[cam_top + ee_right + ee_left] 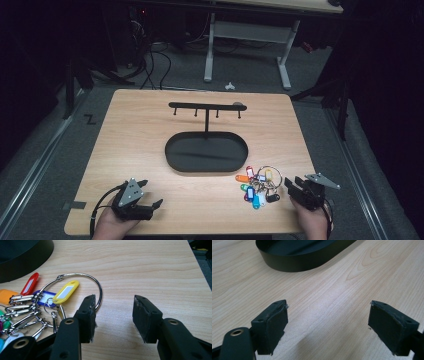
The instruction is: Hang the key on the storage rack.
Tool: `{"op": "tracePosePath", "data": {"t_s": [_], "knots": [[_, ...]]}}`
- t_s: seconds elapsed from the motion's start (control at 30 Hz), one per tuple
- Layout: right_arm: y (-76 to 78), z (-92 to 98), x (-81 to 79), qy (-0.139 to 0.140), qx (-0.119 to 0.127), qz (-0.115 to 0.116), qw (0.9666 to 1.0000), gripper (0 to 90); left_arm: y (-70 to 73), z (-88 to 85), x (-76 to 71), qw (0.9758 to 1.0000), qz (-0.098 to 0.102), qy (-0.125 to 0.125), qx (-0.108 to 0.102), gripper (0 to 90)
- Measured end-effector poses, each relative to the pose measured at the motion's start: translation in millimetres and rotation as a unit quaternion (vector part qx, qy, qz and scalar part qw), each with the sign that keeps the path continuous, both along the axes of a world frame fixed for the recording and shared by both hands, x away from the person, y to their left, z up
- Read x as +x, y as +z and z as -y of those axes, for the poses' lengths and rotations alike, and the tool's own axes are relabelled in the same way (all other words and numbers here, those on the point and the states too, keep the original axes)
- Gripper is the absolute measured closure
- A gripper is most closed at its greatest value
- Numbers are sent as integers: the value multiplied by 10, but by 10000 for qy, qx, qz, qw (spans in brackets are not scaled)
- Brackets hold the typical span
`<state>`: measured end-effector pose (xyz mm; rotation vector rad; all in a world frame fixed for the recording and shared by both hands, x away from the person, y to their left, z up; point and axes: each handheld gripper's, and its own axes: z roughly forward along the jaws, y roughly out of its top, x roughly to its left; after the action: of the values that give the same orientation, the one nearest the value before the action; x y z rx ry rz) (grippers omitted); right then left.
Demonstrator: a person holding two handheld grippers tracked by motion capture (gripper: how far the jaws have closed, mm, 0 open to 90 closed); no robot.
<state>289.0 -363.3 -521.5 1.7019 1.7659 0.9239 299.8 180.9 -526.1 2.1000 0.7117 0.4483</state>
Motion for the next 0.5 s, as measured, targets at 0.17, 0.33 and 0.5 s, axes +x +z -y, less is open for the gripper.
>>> {"op": "tracePosePath", "data": {"t_s": [0.17,0.33,0.5], "knots": [[7,7,-13,0,13,12,10000,540,-2,14,3,10000,-6,-27,25,164],[13,-3,-10,14,17,11,10000,539,-5,6,3,10000,-21,-24,19,164],[8,-8,0,58,-1,14,10000,534,-11,14,2,10000,-26,-40,45,164]]}}
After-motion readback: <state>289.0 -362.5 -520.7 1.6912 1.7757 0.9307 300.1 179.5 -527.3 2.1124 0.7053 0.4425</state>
